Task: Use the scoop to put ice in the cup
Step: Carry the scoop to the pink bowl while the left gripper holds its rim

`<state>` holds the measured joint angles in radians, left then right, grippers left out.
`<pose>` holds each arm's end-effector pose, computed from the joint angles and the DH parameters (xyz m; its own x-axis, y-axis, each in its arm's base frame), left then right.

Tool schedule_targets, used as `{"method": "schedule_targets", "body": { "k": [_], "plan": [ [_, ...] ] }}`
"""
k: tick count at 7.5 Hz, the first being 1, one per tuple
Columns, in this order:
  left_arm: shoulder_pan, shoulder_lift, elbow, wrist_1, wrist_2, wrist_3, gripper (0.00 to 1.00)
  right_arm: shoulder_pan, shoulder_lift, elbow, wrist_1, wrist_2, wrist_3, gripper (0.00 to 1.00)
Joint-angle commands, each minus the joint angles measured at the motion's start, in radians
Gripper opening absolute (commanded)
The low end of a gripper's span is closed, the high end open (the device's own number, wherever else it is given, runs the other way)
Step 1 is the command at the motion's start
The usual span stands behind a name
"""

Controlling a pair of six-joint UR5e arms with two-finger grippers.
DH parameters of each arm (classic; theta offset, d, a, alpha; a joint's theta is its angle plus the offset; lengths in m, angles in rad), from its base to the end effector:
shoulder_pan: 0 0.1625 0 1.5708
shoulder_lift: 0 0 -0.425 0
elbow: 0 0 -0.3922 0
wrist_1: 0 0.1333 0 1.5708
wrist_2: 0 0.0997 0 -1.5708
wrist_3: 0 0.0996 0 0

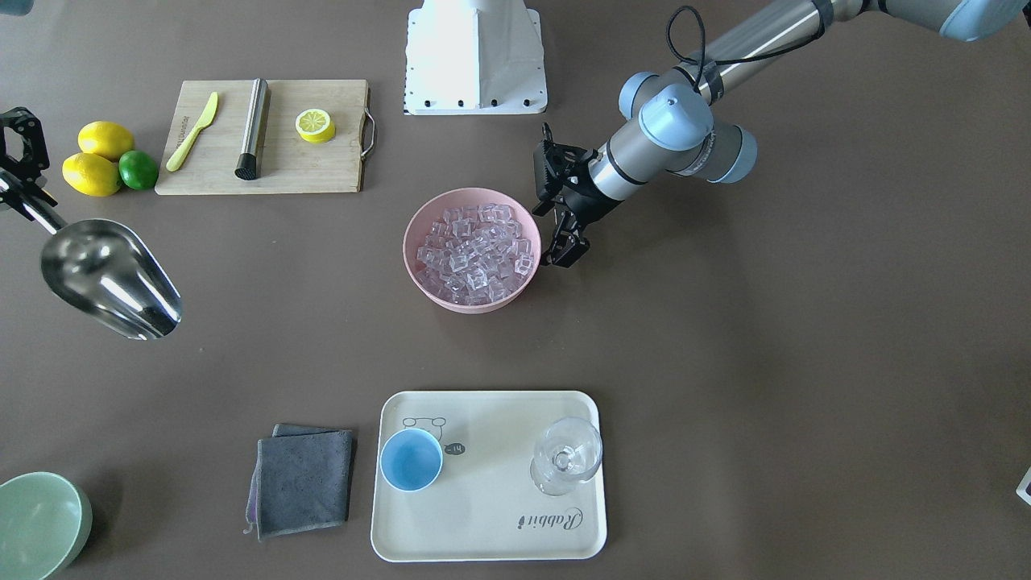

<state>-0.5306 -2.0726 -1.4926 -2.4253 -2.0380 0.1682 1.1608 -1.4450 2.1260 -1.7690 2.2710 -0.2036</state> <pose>0.5382 -0.4183 0.3041 0.0371 0.9988 0.0322 -0.2587 -0.0215 0.9657 -0.1286 -0.4693 0.3584 0.4987 -0.7315 0.4651 0.4635 0.6784 0.5701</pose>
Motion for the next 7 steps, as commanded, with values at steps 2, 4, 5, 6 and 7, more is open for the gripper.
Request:
{"method": "schedule_targets", "body": {
  "k": [2,4,5,6,7],
  "plan": [
    [-0.026,-0.014,0.028,0.003,-0.005,-0.009,0.99,-0.229,0.210,0.055,-0.242,-0.182,-0.008,0.00],
    [-0.037,-0.040,0.058,0.003,-0.011,-0.044,0.99,-0.308,0.337,0.002,-0.347,-0.197,-0.023,0.00],
    [-0.043,-0.041,0.060,0.003,-0.027,-0.053,0.99,-0.338,0.394,-0.018,-0.415,-0.202,-0.023,0.00],
    [-0.049,-0.047,0.064,0.003,-0.039,-0.071,0.99,-0.361,0.420,-0.030,-0.459,-0.203,-0.014,0.00],
    [-0.063,-0.064,0.083,0.003,-0.059,-0.085,0.99,-0.387,0.458,-0.034,-0.542,-0.243,-0.013,0.00]
  ]
}}
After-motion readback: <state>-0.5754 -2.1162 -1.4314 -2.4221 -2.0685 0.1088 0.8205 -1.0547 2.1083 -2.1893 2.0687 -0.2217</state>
